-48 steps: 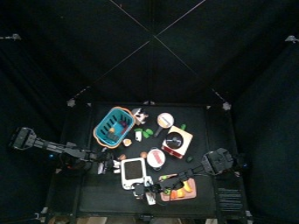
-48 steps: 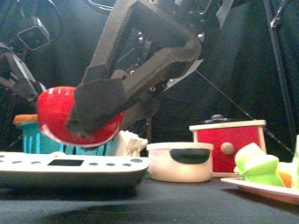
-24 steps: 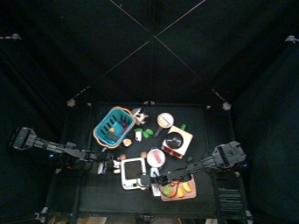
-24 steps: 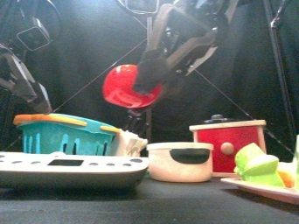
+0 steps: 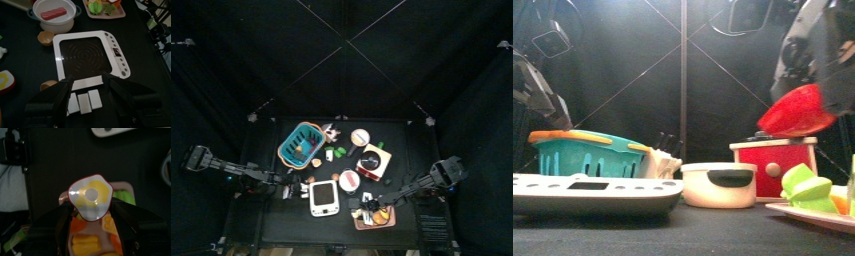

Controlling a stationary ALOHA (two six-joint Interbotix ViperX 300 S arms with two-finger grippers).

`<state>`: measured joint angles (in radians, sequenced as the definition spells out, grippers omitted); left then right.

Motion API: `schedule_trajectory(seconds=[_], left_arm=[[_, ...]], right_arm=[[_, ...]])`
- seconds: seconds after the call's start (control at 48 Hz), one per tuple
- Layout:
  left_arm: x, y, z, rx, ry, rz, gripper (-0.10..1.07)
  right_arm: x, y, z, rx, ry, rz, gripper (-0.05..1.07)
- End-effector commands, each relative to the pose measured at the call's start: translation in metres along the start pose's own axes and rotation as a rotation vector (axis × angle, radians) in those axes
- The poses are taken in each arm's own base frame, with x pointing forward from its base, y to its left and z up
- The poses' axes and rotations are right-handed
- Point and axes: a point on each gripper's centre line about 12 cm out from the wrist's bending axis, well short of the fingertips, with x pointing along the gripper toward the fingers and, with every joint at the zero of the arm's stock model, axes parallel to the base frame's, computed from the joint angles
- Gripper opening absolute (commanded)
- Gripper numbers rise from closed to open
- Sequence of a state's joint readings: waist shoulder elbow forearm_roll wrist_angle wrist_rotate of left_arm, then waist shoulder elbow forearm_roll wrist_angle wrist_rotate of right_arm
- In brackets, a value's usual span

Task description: Place apple half in plate

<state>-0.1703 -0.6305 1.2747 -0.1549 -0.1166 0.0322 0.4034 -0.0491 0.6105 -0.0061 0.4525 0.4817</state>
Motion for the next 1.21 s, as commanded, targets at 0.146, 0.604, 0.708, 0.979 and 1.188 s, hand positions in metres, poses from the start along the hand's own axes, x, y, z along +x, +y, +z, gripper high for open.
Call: schedule_trajectory(seconds=[0.146,0.604,0.708,0.979,1.188], left_arm=[[0.001,-0.002,0.009,0.0,-0.024,-0.005,0.86],[0.0,-0.002,0.009,0.0,-0.026,-0.005,0.86],[0.001,-0.002,0.014,-0.002,-0.036,-0.006,0.86],[0.001,-0.002,0.014,-0.002,-0.035,-0.006,0.86],[0.001,-0.002,0.014,-0.002,-0.036,-0.006,0.86]], right_arm=[[-0.027,0.014,-0.014,0.029,0.003,0.063,0.72],[-0.017,0.005,-0.038,0.101,0.134,0.034,0.73],[-0.009,-0.008,-0.043,0.199,0.163,0.029,0.81],[-0.007,-0.011,-0.044,0.203,0.162,0.022,0.92],[-0.008,-0.013,-0.042,0.197,0.154,0.017,0.93]])
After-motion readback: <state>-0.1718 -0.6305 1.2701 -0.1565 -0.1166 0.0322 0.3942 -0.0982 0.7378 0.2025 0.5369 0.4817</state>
